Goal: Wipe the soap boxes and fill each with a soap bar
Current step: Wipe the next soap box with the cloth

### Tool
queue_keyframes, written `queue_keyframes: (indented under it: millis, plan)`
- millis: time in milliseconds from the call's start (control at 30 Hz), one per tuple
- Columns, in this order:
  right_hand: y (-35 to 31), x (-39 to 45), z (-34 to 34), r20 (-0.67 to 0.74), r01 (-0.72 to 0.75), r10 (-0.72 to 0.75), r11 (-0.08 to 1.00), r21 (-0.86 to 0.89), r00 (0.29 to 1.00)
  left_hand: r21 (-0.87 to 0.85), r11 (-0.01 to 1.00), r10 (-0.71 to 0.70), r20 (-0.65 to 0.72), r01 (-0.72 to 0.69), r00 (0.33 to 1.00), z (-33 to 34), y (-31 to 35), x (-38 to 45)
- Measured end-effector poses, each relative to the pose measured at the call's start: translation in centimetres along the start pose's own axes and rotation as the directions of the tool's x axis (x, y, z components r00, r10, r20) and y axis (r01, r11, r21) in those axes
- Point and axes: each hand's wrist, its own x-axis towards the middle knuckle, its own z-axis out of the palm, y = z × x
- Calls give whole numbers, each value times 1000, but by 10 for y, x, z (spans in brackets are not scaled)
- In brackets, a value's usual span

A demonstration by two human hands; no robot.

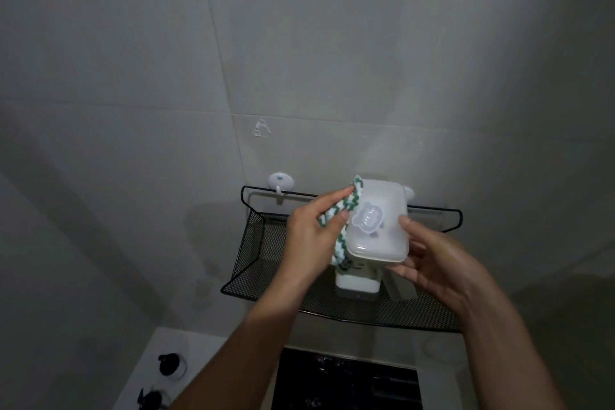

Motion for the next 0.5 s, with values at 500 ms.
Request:
queue_keyframes:
  millis: [500]
  plan:
    - [-6,-2,11,-90,122,-112,986,110,990,125,992,6,-105,7,994,17,-5,-22]
